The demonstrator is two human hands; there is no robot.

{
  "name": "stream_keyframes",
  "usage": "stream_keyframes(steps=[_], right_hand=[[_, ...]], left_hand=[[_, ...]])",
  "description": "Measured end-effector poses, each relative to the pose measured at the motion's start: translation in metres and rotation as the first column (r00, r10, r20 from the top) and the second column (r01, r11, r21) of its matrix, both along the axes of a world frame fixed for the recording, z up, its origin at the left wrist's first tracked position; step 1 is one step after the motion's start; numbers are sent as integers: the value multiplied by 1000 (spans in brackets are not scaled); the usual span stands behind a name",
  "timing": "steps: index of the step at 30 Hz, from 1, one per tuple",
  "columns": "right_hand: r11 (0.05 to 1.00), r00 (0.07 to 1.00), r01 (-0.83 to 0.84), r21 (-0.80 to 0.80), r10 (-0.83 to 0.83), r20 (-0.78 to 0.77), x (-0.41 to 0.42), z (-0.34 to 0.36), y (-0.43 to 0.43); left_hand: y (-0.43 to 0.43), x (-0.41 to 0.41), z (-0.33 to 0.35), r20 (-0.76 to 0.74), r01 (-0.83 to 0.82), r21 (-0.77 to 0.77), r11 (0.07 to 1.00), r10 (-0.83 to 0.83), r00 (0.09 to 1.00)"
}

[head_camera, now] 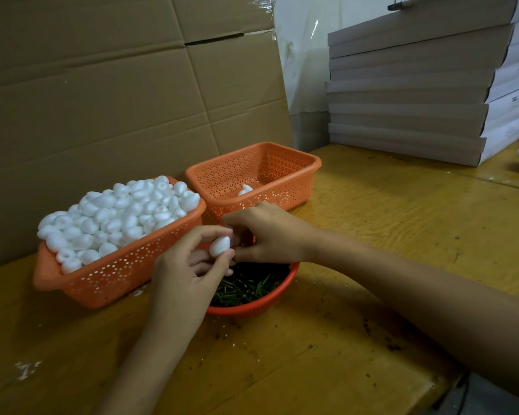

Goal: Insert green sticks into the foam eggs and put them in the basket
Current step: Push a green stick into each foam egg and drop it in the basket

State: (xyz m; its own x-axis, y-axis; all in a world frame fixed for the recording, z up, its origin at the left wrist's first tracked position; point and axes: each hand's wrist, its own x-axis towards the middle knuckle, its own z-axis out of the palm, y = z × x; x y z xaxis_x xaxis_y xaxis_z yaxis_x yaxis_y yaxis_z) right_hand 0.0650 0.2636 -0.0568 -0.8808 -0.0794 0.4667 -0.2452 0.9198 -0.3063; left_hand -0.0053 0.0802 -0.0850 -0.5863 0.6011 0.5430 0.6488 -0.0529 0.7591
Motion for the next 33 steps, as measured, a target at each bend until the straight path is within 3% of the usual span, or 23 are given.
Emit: stream_keyframes(steps=[7,26,33], right_hand=[[1000,1000,-2,-6,2,3,-1,0,0],[1000,1000,-7,24,7,-7,-2,-1,2],[1000,1000,-16,-7,16,-2,-2,0,2]], left_hand=[[-1,-2,-2,68,-25,46,999,22,997],[-2,-1,4,-15,-64,11,998,64,998],[-2,-1,4,24,-60,23,998,59,998]])
